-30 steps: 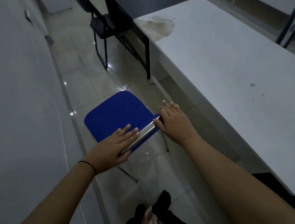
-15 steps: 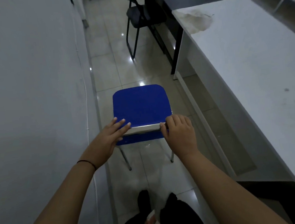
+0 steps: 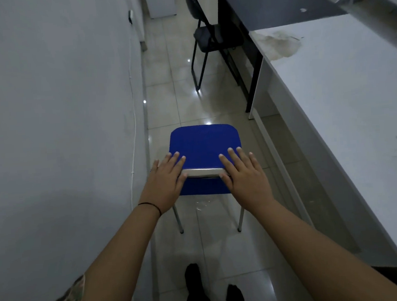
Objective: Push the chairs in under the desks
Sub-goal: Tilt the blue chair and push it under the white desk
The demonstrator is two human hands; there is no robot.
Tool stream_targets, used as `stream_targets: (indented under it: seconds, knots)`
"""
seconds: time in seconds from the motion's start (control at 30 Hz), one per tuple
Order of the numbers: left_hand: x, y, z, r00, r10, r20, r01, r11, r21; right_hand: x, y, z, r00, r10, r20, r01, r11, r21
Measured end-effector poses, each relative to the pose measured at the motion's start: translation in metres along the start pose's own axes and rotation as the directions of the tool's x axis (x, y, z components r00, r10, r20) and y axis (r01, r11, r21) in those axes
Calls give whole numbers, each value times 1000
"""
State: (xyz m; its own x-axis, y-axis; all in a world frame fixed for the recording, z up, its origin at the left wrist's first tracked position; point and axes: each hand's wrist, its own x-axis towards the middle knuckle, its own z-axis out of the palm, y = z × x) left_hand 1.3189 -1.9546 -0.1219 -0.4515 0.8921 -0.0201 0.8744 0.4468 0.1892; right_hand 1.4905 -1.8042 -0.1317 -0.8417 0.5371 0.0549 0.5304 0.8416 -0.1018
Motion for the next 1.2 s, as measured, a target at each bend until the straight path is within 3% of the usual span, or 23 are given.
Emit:
stream_targets:
  seconds: [0.17, 0.3, 0.37, 0.57, 0.7, 0.87, 1.13, 1.2]
  knots:
    - [5, -11, -1, 992, -128, -1, 127, 988, -89, 20, 4, -1, 998, 44, 49, -47, 997, 54]
    - [12, -12, 2, 990, -141, -19, 134, 970, -204, 19, -1, -1, 987, 141, 82, -153, 974, 164]
    - [16, -12, 5, 989, -136, -51, 122, 968, -221, 12, -5, 0, 982, 188, 30, -190, 968, 166]
    - [23, -16, 6, 984, 115, -133, -142, 966, -215, -2, -11, 8, 958, 261, -117, -245, 960, 134]
    - [39, -17, 7, 968, 213, -136, -239, 945, -224, -10, -14, 15, 911, 339, -234, -316, 940, 130]
    - [72, -8, 5, 926, 356, -124, -375, 907, -195, -12, -8, 15, 859, 456, -232, -439, 890, 126]
    - [144, 1, 3, 854, 514, -87, -520, 851, -73, 16, -4, 13, 710, 660, -245, -650, 748, 130]
    - [155, 0, 4, 842, 533, -89, -538, 841, -51, 24, 0, 12, 730, 641, -235, -641, 762, 90]
